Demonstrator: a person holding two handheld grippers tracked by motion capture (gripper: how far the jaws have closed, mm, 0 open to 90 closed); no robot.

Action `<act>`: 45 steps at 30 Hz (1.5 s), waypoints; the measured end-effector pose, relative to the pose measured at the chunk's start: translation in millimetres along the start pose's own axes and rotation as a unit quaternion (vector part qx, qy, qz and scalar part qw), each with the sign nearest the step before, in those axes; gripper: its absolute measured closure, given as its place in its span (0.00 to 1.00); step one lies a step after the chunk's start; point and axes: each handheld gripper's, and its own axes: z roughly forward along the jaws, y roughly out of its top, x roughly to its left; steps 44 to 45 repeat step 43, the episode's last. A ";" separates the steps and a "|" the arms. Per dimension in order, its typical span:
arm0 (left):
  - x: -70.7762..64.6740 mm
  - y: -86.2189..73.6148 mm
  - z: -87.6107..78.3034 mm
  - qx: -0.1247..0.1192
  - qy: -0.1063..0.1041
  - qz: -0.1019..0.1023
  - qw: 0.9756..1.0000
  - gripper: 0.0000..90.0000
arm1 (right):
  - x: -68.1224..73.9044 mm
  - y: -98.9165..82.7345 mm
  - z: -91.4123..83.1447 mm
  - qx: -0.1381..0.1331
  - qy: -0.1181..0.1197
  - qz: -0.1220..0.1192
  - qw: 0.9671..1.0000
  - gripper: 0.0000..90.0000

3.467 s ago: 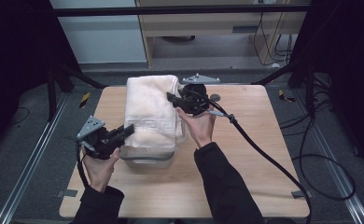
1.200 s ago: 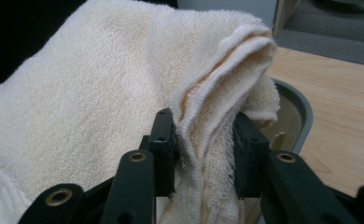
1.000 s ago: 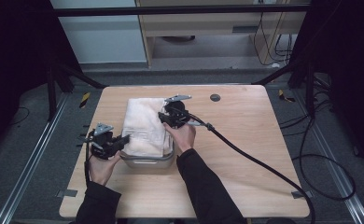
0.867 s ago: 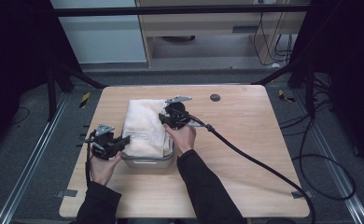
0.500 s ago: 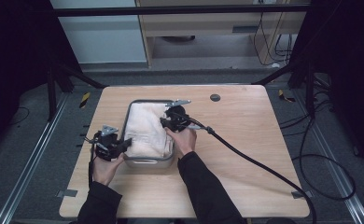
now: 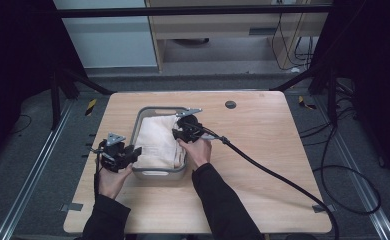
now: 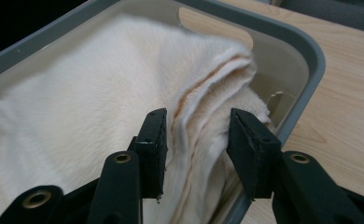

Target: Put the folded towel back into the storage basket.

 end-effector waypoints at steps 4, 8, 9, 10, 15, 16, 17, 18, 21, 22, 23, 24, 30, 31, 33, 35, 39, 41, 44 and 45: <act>-2.9 3.2 -7.8 -0.018 -0.003 0.001 1.000 0.67 | 1.1 1.6 -4.1 -0.007 0.003 -0.003 1.000 0.62; -6.7 5.2 -12.6 -0.029 -0.003 0.009 1.000 0.64 | -0.8 4.2 -16.1 -0.019 0.005 -0.012 1.000 0.57; -7.2 5.7 -13.8 -0.031 -0.005 0.009 0.999 0.64 | -1.7 4.3 -19.1 -0.022 0.006 -0.012 1.000 0.56; -7.2 5.7 -13.8 -0.031 -0.005 0.009 0.999 0.63 | -1.7 4.3 -19.1 -0.022 0.006 -0.012 1.000 0.56; -8.9 6.2 -20.2 -0.041 -0.007 0.013 0.999 0.59 | -10.9 1.1 -37.1 -0.031 0.009 -0.016 0.999 0.46; -9.1 5.9 -21.3 -0.043 -0.008 0.013 0.999 0.58 | -13.6 -0.2 -41.5 -0.037 0.008 -0.016 0.999 0.44; -9.3 5.2 -22.4 -0.046 -0.009 0.013 0.999 0.57 | -16.1 -1.6 -46.6 -0.039 0.008 -0.014 0.999 0.42; -9.2 4.5 -23.6 -0.048 -0.010 0.014 0.999 0.54 | -22.1 -5.5 -56.2 -0.048 0.006 -0.013 0.999 0.39; -8.9 1.7 -26.9 -0.056 -0.013 0.018 0.998 0.52 | -28.4 -10.5 -66.7 -0.057 0.002 -0.014 0.998 0.36; -8.4 0.8 -28.2 -0.057 -0.013 0.019 0.998 0.50 | -31.6 -13.4 -72.0 -0.061 0.000 -0.013 0.998 0.35; -7.1 -1.4 -31.0 -0.061 -0.013 0.022 0.998 0.48 | -38.5 -19.6 -82.7 -0.066 -0.001 -0.009 0.998 0.33; -7.1 -1.4 -31.0 -0.061 -0.013 0.022 0.998 0.46 | -38.5 -19.6 -82.7 -0.066 -0.001 -0.009 0.998 0.33; 1.1 -8.6 -36.2 -0.072 -0.012 0.028 0.997 0.40 | -58.8 -43.9 -113.4 -0.083 -0.001 0.003 0.997 0.27; 3.0 -9.7 -37.2 -0.076 -0.010 0.027 0.997 0.40 | -62.2 -48.5 -118.1 -0.085 -0.002 0.002 0.996 0.26; 6.6 -12.5 -38.5 -0.081 -0.006 0.029 0.996 0.37 | -72.4 -63.0 -132.3 -0.090 -0.005 0.004 0.996 0.25; 8.5 -14.0 -38.9 -0.082 -0.004 0.031 0.996 0.36 | -75.9 -67.9 -136.8 -0.091 -0.006 0.005 0.996 0.25; 16.7 -23.7 -41.2 -0.081 0.002 0.027 0.996 0.32 | -93.5 -93.2 -157.6 -0.093 -0.003 0.020 0.995 0.23; 18.7 -26.0 -42.2 -0.082 0.002 0.026 0.996 0.31 | -99.5 -103.8 -165.2 -0.093 -0.006 0.020 0.995 0.22; 22.8 -31.0 -45.0 -0.084 0.006 0.024 0.996 0.30 | -102.2 -109.4 -168.8 -0.093 -0.009 0.020 0.995 0.22; 22.8 -31.0 -45.0 -0.084 0.006 0.024 0.996 0.30 | -102.2 -109.4 -168.8 -0.093 -0.009 0.020 0.995 0.22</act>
